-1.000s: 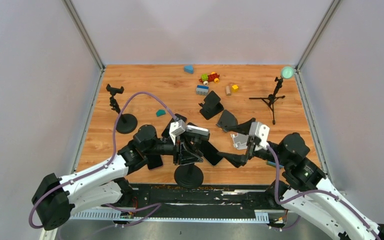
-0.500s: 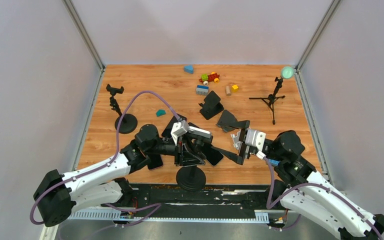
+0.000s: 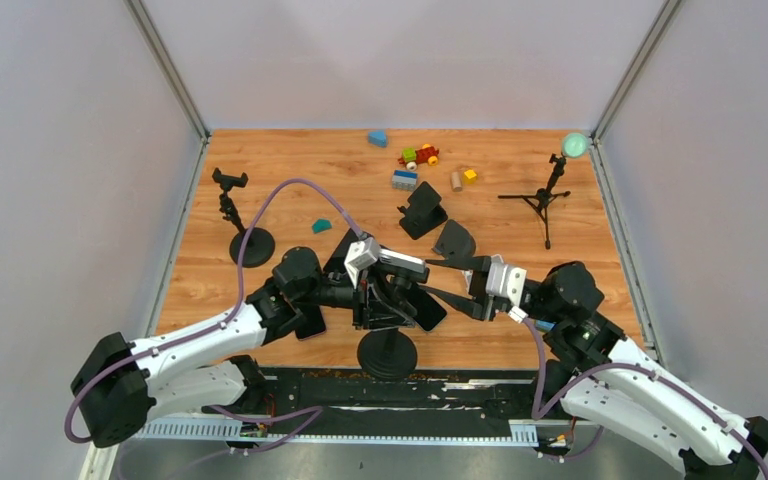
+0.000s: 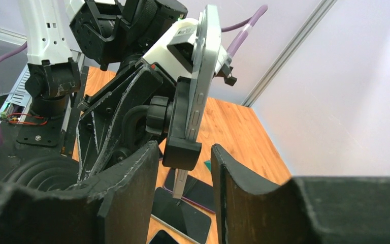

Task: Remove the phone from the phone stand
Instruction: Adjust the phone stand with the phone.

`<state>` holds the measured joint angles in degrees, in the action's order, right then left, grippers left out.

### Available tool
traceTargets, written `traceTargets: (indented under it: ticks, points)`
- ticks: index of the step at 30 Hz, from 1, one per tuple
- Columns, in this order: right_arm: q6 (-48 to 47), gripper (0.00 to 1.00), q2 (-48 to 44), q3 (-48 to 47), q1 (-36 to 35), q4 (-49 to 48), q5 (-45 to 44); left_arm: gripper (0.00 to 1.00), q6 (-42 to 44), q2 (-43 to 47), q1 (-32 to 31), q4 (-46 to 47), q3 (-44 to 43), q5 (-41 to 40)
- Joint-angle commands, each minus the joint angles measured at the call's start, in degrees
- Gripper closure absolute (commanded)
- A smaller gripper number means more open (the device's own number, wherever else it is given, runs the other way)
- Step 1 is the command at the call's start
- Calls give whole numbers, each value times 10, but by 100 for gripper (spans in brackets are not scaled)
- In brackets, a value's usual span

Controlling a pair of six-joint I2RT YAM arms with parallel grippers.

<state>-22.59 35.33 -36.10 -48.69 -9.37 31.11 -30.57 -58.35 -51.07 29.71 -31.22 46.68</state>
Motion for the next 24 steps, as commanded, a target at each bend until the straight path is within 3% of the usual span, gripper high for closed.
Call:
traceTargets:
  ticks: [1,7,17,24]
  points:
    - [6,58,8,5,-3,-20,-8,100,-11,4,-6,92,-43,8]
    - [13,63,15,2,-3,-15,-11,100,-15,1,-8,97,-44,10]
    - [20,57,8,-2,-3,-14,1,100,-16,-6,-10,104,-41,8]
    - [22,66,0,-2,-3,-11,2,100,-17,-13,-11,105,-40,8]
